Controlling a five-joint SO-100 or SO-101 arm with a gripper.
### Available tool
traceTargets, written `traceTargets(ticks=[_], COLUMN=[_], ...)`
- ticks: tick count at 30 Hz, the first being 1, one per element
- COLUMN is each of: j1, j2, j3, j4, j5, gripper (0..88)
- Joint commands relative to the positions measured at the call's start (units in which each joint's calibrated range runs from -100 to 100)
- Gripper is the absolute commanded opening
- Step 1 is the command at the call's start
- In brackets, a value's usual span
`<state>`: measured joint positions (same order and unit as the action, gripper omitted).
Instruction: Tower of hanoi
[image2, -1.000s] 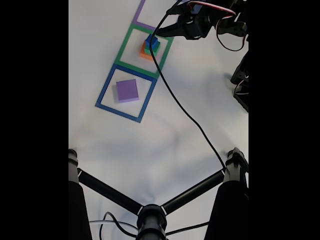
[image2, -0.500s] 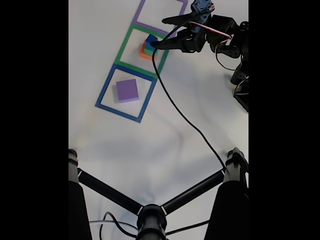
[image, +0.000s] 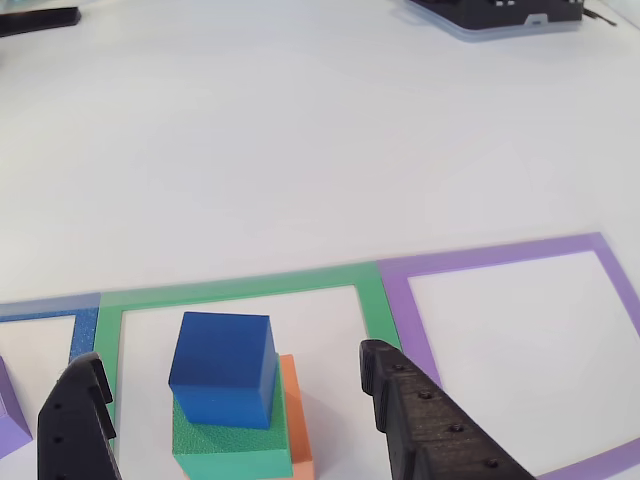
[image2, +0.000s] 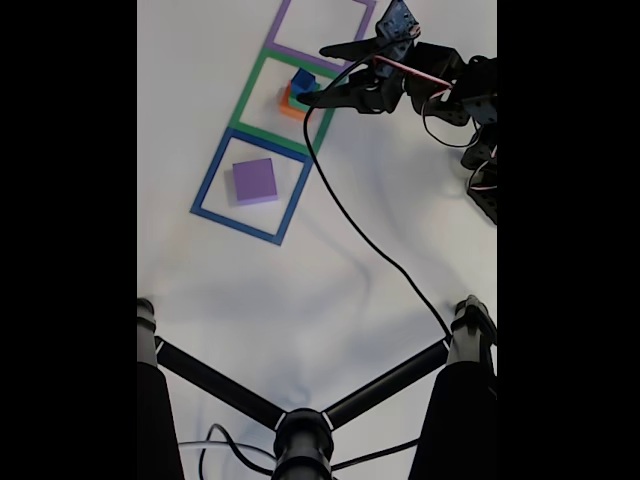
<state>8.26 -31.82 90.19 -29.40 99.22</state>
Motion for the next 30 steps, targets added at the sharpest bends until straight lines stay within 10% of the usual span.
traceTargets(ticks=[1,30], j1=[-1.2,-4.1], j2=[5.5,15.2], j3=[-3.5,-6.5], j4=[-5.3,-10.9], j5=[0.8,0.8], gripper=[28.6,15.2])
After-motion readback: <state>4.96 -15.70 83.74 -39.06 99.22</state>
